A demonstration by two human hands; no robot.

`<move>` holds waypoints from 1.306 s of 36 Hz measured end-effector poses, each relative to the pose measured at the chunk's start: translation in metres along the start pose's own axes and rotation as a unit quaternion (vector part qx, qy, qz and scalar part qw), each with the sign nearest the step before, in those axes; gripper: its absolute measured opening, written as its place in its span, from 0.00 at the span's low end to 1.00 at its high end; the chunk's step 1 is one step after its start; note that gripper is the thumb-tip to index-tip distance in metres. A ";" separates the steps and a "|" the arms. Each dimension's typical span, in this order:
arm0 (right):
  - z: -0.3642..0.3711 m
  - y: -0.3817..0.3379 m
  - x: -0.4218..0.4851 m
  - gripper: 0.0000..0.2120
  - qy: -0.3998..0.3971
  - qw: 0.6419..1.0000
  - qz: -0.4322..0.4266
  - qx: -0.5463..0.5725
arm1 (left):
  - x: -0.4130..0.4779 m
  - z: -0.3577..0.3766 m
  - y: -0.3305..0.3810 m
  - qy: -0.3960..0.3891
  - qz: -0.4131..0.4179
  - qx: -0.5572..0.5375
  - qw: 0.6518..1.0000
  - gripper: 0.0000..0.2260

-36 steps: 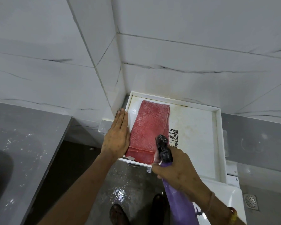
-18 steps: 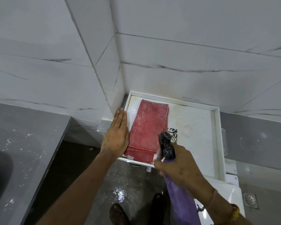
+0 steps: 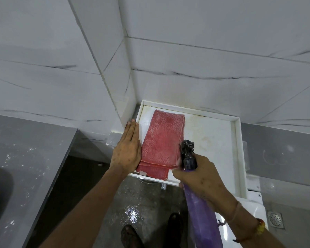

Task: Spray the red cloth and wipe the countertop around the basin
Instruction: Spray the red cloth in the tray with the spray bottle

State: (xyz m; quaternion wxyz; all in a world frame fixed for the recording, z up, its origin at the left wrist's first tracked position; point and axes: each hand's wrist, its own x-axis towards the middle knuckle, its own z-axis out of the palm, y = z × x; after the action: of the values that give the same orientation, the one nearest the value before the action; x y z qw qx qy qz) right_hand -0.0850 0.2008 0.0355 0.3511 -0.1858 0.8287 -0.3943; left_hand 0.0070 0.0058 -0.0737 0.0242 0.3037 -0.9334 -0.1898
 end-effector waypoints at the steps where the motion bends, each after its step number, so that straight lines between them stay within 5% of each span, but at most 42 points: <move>1: 0.000 0.000 0.001 0.05 0.013 1.000 0.003 -0.006 | 0.000 0.000 0.000 0.000 0.001 0.000 1.000 0.27; 14: -0.004 0.000 0.005 0.07 0.010 0.999 0.016 0.046 | 0.000 -0.001 0.001 -0.007 0.000 0.006 1.000 0.28; 20: -0.001 0.000 0.001 0.05 0.028 0.999 -0.010 -0.027 | -0.001 -0.002 0.001 -0.006 -0.001 0.009 1.000 0.28; 24: 0.002 -0.001 -0.001 0.06 -0.025 0.999 -0.019 0.004 | -0.002 -0.003 0.002 -0.008 -0.002 0.006 1.000 0.28; 38: -0.001 -0.005 0.001 0.08 0.028 0.999 -0.026 0.004 | -0.002 -0.003 0.002 -0.001 0.010 0.005 1.000 0.27; 42: -0.011 -0.012 -0.001 0.17 0.024 0.998 -0.042 0.049 | -0.002 -0.005 0.003 -0.007 0.007 0.021 1.000 0.27; 47: -0.039 -0.028 0.000 0.28 0.139 0.974 -0.172 0.056 | -0.002 -0.015 0.013 0.027 0.033 0.057 0.997 0.26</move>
State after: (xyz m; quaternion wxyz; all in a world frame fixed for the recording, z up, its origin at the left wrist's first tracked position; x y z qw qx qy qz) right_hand -0.1123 0.2039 0.0745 0.1686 -0.2492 0.8017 -0.5165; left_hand 0.0040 0.0120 -0.0546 0.0382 0.2788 -0.9512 -0.1269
